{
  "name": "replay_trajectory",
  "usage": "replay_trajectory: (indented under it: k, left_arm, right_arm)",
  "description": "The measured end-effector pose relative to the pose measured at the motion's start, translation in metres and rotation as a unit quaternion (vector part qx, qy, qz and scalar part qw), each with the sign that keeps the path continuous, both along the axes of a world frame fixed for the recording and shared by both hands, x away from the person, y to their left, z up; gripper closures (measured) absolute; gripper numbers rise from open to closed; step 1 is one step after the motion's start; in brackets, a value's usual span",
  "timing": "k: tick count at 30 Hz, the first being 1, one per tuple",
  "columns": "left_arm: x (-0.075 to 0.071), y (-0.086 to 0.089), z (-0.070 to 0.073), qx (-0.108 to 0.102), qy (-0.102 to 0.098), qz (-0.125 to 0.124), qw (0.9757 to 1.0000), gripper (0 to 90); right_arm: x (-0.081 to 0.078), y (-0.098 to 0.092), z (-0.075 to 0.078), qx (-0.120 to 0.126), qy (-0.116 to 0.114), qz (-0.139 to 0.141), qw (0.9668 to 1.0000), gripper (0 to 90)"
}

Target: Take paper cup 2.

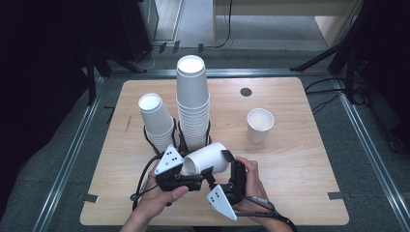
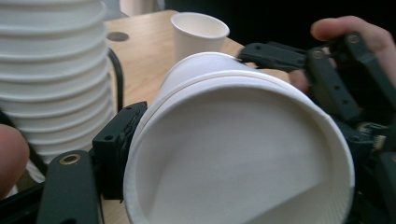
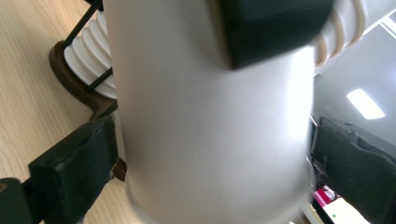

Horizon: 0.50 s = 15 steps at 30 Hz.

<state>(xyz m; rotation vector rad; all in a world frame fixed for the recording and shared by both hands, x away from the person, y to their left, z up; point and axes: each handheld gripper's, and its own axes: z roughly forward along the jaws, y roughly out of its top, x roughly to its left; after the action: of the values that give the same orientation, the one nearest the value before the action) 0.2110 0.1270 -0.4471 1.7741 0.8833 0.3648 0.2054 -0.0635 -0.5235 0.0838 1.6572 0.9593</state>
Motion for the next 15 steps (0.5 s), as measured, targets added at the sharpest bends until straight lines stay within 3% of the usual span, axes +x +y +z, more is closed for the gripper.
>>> replay_trajectory:
  k: [4, 7, 9, 10, 12, 13, 14, 15]
  left_arm:
    - [0.0, 0.007, 0.004, -0.018, -0.015, 0.016, 0.9996, 22.7]
    - [-0.002, 0.013, 0.006, -0.043, -0.031, 0.027, 0.9982, 22.5]
    - [-0.002, 0.014, 0.006, -0.049, -0.034, 0.03, 0.9978, 22.5]
    - [-0.003, 0.017, 0.007, -0.056, -0.041, 0.033, 0.997, 22.5]
    - [-0.003, 0.019, 0.009, -0.06, -0.048, 0.035, 0.9964, 22.5]
    - [-0.004, 0.019, 0.01, -0.062, -0.051, 0.037, 0.9961, 22.5]
    - [-0.004, 0.02, 0.01, -0.064, -0.054, 0.039, 0.9957, 22.5]
    - [-0.004, 0.02, 0.01, -0.064, -0.054, 0.039, 0.9957, 22.5]
  right_arm:
    - [-0.002, -0.003, 0.009, 0.022, 0.007, 0.006, 0.9997, 0.0]
    - [-0.005, -0.005, 0.017, 0.061, 0.032, 0.006, 0.9976, 0.0]
    - [-0.007, -0.006, 0.023, 0.1, 0.063, 0.007, 0.9929, 0.0]
    - [-0.008, -0.007, 0.027, 0.123, 0.083, 0.012, 0.9888, 0.0]
    - [-0.008, -0.008, 0.031, 0.147, 0.098, 0.019, 0.9841, 0.0]
    - [-0.009, -0.009, 0.034, 0.165, 0.111, 0.021, 0.9798, 0.0]
    - [-0.008, -0.011, 0.038, 0.19, 0.134, 0.025, 0.9724, 0.0]
    - [-0.008, -0.011, 0.038, 0.19, 0.134, 0.025, 0.9724, 0.0]
